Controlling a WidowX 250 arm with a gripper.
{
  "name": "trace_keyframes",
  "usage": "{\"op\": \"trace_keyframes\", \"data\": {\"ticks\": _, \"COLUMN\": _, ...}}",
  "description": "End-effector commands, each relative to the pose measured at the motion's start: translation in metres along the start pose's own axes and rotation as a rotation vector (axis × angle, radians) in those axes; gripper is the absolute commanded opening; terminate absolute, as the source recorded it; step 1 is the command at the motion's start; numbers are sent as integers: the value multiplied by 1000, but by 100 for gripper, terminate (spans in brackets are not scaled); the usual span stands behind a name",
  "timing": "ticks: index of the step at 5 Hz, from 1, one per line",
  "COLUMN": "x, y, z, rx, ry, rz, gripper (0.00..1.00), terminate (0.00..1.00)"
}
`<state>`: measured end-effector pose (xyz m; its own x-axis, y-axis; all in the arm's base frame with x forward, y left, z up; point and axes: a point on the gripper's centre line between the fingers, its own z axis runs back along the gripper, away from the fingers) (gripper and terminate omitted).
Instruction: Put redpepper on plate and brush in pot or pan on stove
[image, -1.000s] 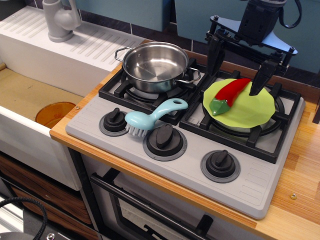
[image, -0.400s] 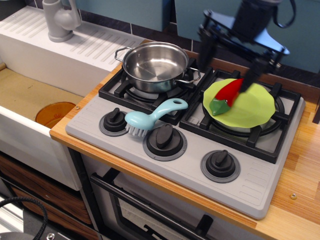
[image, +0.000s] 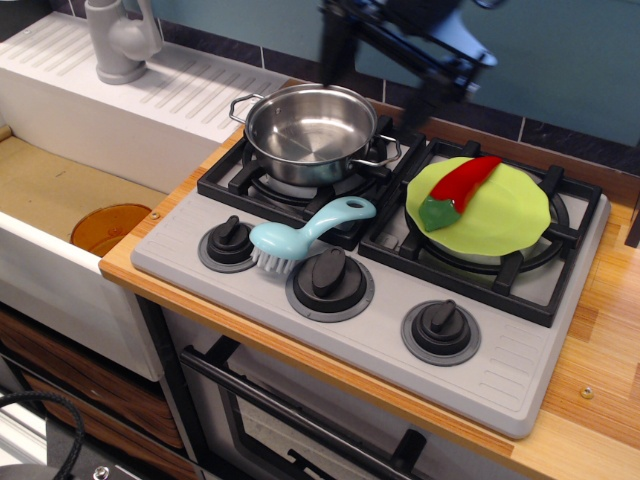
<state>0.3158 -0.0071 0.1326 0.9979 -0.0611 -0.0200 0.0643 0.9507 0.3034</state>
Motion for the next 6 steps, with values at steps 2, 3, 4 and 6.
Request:
{"op": "trace_keyframes", "data": {"ticks": 2, "x": -18, "y": 17, "z": -10, "rx": -49, "ry": -48, "rz": 70, "gripper": 100, "terminate": 0}}
{"op": "trace_keyframes", "data": {"ticks": 3, "x": -23, "y": 15, "z": -23, "rx": -63, "ry": -63, "rz": 68, "gripper": 100, "terminate": 0}}
{"op": "trace_keyframes", "data": {"ticks": 4, "x": -25, "y": 14, "z": -33, "rx": -74, "ry": -79, "rz": 60, "gripper": 100, "terminate": 0}}
{"op": "trace_keyframes", "data": {"ticks": 6, "x": -20, "y": 20, "z": -52, "rx": -94, "ry": -112, "rz": 38, "gripper": 100, "terminate": 0}}
